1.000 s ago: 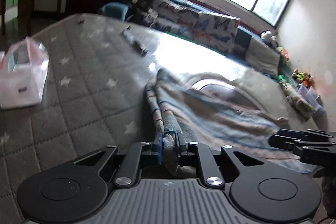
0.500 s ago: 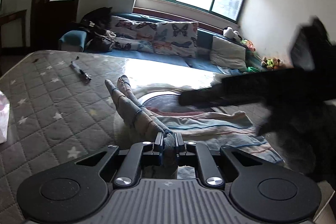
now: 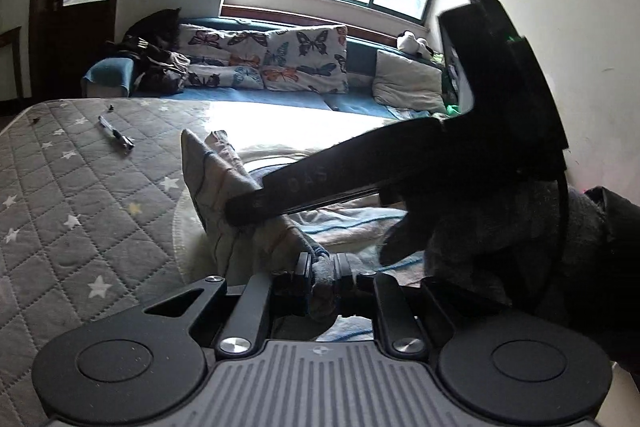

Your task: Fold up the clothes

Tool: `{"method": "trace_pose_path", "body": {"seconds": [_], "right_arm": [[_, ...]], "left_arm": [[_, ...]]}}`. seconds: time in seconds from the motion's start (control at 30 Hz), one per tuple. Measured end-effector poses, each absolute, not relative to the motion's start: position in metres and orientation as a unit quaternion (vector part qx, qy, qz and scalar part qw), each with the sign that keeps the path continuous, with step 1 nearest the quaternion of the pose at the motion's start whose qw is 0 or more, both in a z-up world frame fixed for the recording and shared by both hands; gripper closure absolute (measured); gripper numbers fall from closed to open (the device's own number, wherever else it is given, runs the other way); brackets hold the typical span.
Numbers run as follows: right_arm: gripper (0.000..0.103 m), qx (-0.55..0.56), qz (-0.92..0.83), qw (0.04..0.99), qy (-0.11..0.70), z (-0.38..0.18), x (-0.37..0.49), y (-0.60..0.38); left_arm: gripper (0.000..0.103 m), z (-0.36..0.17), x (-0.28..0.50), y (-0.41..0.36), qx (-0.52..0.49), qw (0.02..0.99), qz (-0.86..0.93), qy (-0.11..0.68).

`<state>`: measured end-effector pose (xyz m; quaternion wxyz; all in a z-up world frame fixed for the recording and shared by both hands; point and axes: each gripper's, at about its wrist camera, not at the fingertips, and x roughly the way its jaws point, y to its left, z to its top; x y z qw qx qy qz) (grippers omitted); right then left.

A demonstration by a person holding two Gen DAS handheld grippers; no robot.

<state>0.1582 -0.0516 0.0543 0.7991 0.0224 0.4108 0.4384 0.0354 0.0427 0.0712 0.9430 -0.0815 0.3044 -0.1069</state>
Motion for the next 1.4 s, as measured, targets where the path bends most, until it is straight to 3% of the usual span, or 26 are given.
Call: {"method": "trace_pose_path", "body": {"seconds": [0.03,0.07,0.13,0.3,0.7,1.1,1.23,1.4], "right_arm": [[0.094,0.023,0.433,0.803,0.41,0.053,0.157,-0.055],[0.095,0.029,0.427,0.807,0.407,0.054,0.156,-0.064],[0.095,0.038,0.415,0.817,0.399,0.056,0.155,-0.08],[0.096,0.049,0.387,0.839,0.379,0.069,0.151,-0.131],[0.096,0.064,0.287,0.875,0.385,0.062,0.163,-0.241],[0.095,0.088,0.264,0.884,0.375,0.043,0.162,-0.276],[0.084,0.079,0.232,0.883,0.4,0.022,0.163,-0.284],[0.082,0.059,0.218,0.905,0.36,0.041,0.158,-0.287]], "left_arm": [[0.084,0.071,0.035,0.041,-0.08,0.943,-0.111,0.305],[0.071,0.071,0.035,0.039,-0.078,0.942,-0.114,0.305],[0.058,0.073,0.03,0.034,-0.073,0.944,-0.127,0.296],[0.047,0.077,0.021,0.02,-0.057,0.945,-0.15,0.283],[0.046,0.059,0.035,0.006,-0.044,0.935,-0.153,0.316],[0.045,0.047,0.047,-0.008,-0.022,0.929,-0.145,0.34],[0.045,0.041,0.056,-0.014,-0.007,0.927,-0.141,0.349],[0.047,0.042,0.069,-0.022,0.005,0.928,-0.141,0.344]]}}
